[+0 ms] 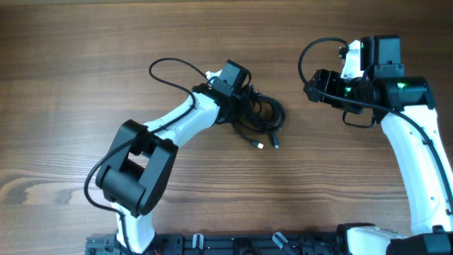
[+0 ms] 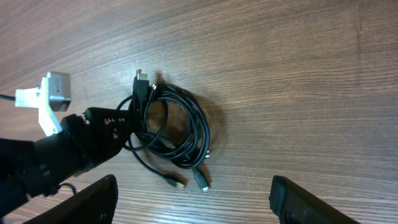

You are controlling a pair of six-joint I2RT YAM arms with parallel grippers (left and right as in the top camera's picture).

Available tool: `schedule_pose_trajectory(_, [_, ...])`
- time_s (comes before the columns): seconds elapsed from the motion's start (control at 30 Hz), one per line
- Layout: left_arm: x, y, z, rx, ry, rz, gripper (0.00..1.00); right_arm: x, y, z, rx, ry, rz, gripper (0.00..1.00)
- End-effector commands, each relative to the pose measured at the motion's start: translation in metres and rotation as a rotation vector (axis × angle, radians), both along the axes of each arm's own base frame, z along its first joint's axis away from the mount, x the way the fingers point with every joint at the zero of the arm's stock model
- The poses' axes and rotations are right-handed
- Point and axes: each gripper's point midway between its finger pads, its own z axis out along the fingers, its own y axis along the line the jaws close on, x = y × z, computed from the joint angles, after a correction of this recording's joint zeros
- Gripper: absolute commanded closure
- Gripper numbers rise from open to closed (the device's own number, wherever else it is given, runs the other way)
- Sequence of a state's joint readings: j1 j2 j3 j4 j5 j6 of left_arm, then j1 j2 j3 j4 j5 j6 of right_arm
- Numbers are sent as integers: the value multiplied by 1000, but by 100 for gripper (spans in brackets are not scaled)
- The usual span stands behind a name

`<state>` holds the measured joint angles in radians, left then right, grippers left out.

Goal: Untangle cables

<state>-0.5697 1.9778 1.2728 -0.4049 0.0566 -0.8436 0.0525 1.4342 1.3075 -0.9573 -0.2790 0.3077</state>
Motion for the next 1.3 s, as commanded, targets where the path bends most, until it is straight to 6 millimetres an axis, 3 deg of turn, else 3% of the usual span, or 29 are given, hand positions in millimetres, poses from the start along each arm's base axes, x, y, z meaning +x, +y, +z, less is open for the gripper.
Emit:
schedule_pose_trajectory(0.0, [7, -3, -13, 8, -9, 13, 52, 1, -4, -1, -25, -5, 2, 20])
schedule_pose_trajectory(0.13, [8, -4, -24, 14, -2, 13, 64, 1, -4, -1, -25, -5, 3, 19])
schedule_pose_trajectory(0.2, [8, -3, -26, 20, -2, 15, 75, 1, -4, -1, -25, -5, 3, 19])
schedule_pose_trajectory(0.27, [8, -2, -25, 21, -3, 16, 93, 1, -4, -1, -25, -5, 3, 19])
schedule_pose_trajectory(0.3, [9, -2, -25, 22, -8, 17, 96, 1, -4, -1, -25, -5, 3, 19])
schedule_pose_trajectory(0.4, [12, 0, -22, 23, -18, 16, 96, 1, -3, 0, -21, -5, 5, 19])
schedule_pose_trajectory(0.5, [17, 7, -3, 6, -38, 33, 96, 0, -3, 0, -21, -5, 6, 19])
schedule_pose_trajectory(0.53, [19, 8, 6, -5, -48, 37, 96, 0, -2, 0, -17, -6, 9, 19])
schedule_pose_trajectory(0.6, [22, 7, 44, -81, -90, 33, 96, 0, 3, 1, 10, -7, 25, 19])
schedule_pose_trajectory(0.77, [16, 3, 150, -284, -235, -11, 96, 0, 20, 9, 100, -23, 80, 19])
schedule_pose_trajectory(0.83, [12, 8, 188, -322, -312, -11, 96, -1, 36, 17, 162, -53, 153, 19])
schedule_pose_trajectory(0.93, [2, 18, 225, -351, -378, -5, 96, -1, 64, 32, 260, -110, 265, 19])
schedule_pose_trajectory(1.03, [-3, 32, 226, -320, -362, 69, 96, -2, 84, 41, 299, -144, 330, 20])
schedule_pose_trajectory(1.2, [-11, 76, 192, -172, -247, 302, 96, -12, 124, 47, 306, -176, 440, 23])
schedule_pose_trajectory(1.27, [-16, 89, 183, -156, -196, 393, 96, -12, 131, 41, 272, -135, 362, 24])
